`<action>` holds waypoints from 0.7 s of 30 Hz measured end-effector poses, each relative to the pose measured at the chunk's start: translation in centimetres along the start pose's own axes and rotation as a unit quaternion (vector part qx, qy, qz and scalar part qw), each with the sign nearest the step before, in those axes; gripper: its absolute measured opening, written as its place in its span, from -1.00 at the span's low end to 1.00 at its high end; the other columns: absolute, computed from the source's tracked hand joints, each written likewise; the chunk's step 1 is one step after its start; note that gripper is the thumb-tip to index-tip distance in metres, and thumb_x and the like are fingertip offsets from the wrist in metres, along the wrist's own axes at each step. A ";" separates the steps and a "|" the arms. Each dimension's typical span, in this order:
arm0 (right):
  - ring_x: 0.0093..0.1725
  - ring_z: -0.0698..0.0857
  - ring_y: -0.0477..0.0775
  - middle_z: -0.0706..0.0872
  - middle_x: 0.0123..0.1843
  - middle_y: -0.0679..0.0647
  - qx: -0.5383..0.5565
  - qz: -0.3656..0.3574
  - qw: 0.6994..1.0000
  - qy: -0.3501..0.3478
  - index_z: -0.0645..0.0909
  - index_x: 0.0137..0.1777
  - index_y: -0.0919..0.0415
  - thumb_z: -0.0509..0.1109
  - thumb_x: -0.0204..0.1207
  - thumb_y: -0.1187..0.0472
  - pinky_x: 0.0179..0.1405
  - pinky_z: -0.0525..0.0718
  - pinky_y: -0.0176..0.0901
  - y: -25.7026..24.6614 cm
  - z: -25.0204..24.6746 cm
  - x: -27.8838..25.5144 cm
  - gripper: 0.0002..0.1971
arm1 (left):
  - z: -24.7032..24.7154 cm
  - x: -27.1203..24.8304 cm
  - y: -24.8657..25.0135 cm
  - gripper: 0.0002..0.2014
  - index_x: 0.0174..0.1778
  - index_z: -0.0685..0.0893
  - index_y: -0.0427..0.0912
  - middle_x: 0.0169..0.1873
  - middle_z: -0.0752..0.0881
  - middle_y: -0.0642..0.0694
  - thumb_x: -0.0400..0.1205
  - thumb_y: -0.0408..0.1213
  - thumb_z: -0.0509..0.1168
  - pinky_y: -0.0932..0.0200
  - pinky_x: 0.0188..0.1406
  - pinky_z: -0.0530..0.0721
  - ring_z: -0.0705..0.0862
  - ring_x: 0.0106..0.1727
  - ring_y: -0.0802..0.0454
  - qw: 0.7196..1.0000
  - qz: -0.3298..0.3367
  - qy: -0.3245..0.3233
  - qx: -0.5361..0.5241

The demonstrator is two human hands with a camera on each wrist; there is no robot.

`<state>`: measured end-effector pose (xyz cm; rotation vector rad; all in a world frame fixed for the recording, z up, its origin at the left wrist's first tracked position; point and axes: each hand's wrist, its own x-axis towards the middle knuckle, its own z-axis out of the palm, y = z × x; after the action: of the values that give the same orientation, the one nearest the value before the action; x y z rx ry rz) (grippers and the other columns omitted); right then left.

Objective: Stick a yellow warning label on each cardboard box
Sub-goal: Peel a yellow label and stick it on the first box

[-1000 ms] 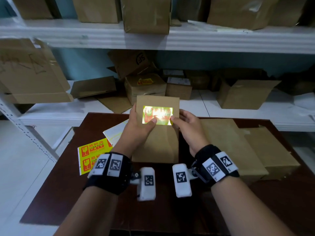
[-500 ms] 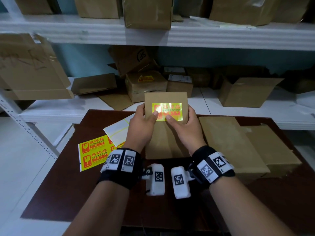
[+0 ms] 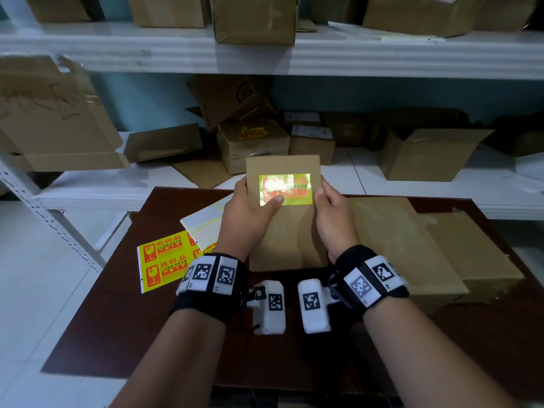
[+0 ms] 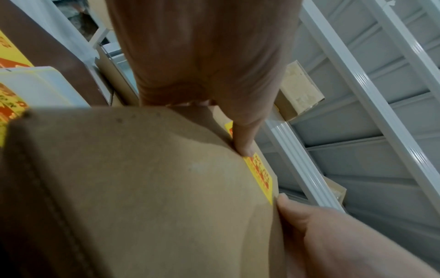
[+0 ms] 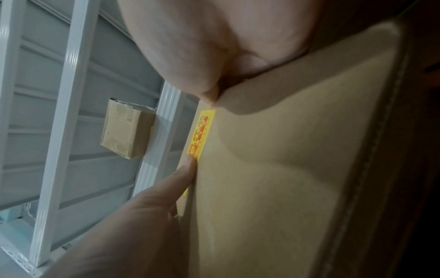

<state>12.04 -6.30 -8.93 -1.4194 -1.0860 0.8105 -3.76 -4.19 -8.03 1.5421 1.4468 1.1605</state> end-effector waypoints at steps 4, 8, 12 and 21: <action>0.16 0.71 -0.20 0.75 0.19 -0.18 -0.019 -0.024 0.999 0.005 0.56 0.47 0.02 0.47 0.61 0.03 0.28 0.70 -0.05 -0.7 0.0 -0.6 -0.55 | -0.6 0.3 -0.2 -0.59 0.43 0.62 0.04 0.18 0.78 0.08 0.64 -0.08 0.33 -0.14 0.27 0.71 0.74 0.21 0.06 0.999 0.008 -0.035 -0.028; 0.22 0.73 -0.11 0.76 0.24 -0.13 -0.036 -0.039 0.998 0.014 0.54 0.52 0.06 0.56 0.54 0.07 0.33 0.70 0.04 -0.3 0.0 -0.5 -0.45 | -1.1 0.6 -0.3 -0.63 0.45 0.61 0.07 0.23 0.76 0.04 0.73 -0.21 0.16 -0.18 0.28 0.69 0.72 0.24 -0.01 0.998 0.005 -0.051 -0.036; 0.22 0.75 -0.12 0.80 0.21 -0.16 -0.021 -0.047 0.999 -0.013 0.62 0.46 -0.04 0.39 0.69 0.12 0.33 0.72 0.13 -0.1 -0.1 -0.2 -0.65 | -1.3 0.4 0.1 -0.63 0.46 0.60 0.06 0.23 0.75 0.04 0.71 -0.12 0.19 -0.15 0.26 0.71 0.72 0.25 -0.01 0.997 0.000 -0.068 -0.043; 0.29 0.72 -0.10 0.77 0.28 -0.14 -0.013 -0.045 0.998 -0.031 0.56 0.52 -0.06 0.32 0.73 0.14 0.38 0.68 0.11 -0.1 -0.2 -0.1 -0.63 | -2.0 0.1 0.3 -0.53 0.36 0.62 0.08 0.21 0.77 -0.02 0.68 -0.56 0.25 -0.06 0.27 0.72 0.71 0.29 0.00 0.987 -0.018 -0.114 -0.113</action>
<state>12.18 -6.46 -8.76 -1.3650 -1.2042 0.7830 -5.56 -4.24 -7.00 1.4317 1.1465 1.0499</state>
